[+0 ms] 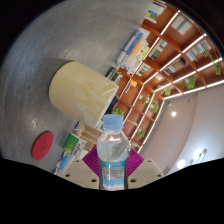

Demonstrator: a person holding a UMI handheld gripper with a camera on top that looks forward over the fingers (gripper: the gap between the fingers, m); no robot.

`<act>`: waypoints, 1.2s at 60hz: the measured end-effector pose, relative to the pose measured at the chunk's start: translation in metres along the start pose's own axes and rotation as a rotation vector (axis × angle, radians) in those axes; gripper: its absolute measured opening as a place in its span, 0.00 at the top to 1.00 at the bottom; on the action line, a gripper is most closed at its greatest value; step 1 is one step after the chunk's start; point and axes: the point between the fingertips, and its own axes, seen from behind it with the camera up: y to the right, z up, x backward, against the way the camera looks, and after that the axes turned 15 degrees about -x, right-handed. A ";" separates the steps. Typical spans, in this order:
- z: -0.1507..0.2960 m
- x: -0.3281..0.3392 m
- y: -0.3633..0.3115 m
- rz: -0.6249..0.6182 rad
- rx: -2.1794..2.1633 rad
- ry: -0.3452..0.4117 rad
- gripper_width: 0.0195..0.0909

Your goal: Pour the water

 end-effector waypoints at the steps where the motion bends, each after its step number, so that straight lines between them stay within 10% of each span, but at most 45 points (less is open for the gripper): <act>1: 0.002 0.000 0.000 -0.004 0.027 0.005 0.89; 32: -0.021 0.005 -0.001 0.118 -0.597 -0.062 0.89; 48: -0.005 0.020 -0.037 0.452 -1.591 -0.033 0.86; 72: -0.023 0.015 -0.081 0.464 -2.012 -0.054 0.85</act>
